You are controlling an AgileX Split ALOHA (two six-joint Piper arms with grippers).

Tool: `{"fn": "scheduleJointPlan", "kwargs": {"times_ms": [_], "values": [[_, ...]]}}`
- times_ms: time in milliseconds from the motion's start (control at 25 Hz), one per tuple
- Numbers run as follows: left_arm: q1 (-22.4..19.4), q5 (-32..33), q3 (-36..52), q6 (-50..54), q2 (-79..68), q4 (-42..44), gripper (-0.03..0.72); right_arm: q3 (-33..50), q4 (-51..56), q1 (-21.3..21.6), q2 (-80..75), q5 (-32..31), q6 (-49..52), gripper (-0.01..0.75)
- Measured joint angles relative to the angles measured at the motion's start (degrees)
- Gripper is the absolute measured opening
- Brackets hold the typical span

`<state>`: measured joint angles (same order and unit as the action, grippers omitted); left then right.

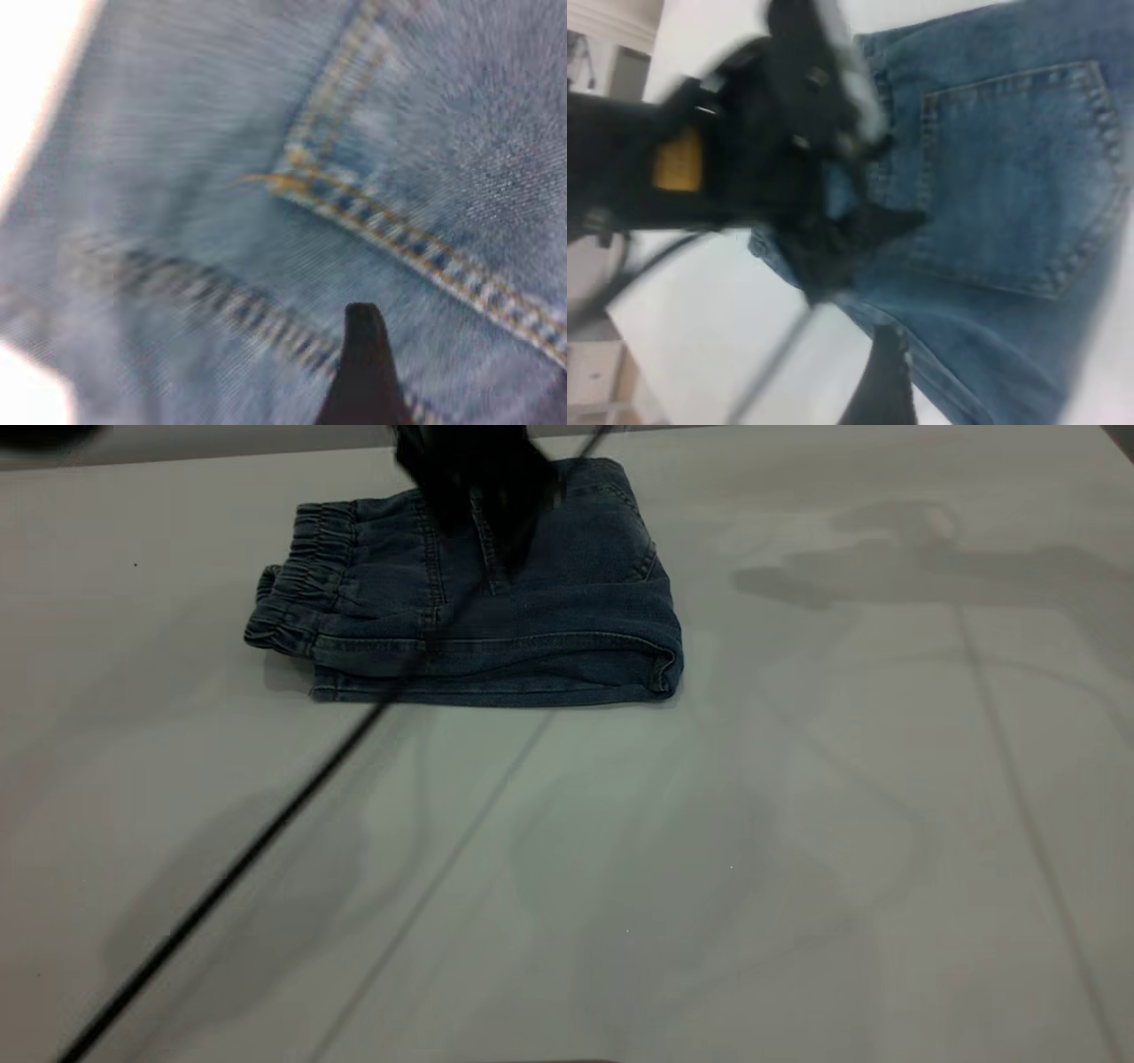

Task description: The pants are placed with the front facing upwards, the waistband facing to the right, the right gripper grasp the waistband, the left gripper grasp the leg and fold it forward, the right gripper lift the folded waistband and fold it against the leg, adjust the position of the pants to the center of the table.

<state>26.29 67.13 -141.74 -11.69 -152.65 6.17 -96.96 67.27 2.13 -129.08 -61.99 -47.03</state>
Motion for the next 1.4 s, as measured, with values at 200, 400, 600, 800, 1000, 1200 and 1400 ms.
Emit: {"fn": "scheduleJointPlan", "kwargs": {"times_ms": [200,400,600,800,1000,1200,1400], "values": [[0.0,0.0,-0.1,4.9,7.8,0.4,0.506,0.0,-6.9,1.6,8.7,-2.5,4.8,0.587],[0.0,0.0,0.0,6.8,14.9,0.4,0.506,0.0,-12.3,1.8,20.3,-7.2,11.1,0.587],[0.0,0.0,5.8,7.3,24.5,1.7,0.506,0.0,-19.5,1.8,32.2,-8.2,21.3,0.587],[0.0,0.0,20.7,7.8,37.6,4.6,0.506,2.8,-29.8,1.8,47.1,-8.9,29.3,0.587],[0.0,0.0,36.3,8.4,53.3,4.4,0.506,12.6,-32.7,1.8,64.7,-9.8,30.8,0.587],[0.0,0.0,48.8,10.1,67.2,4.3,0.506,24.0,-34.5,1.8,83.8,-10.4,30.9,0.587],[0.0,0.0,58.8,10.7,79.8,3.0,0.506,31.8,-40.2,1.8,99.5,-11.0,35.1,0.587]]}}
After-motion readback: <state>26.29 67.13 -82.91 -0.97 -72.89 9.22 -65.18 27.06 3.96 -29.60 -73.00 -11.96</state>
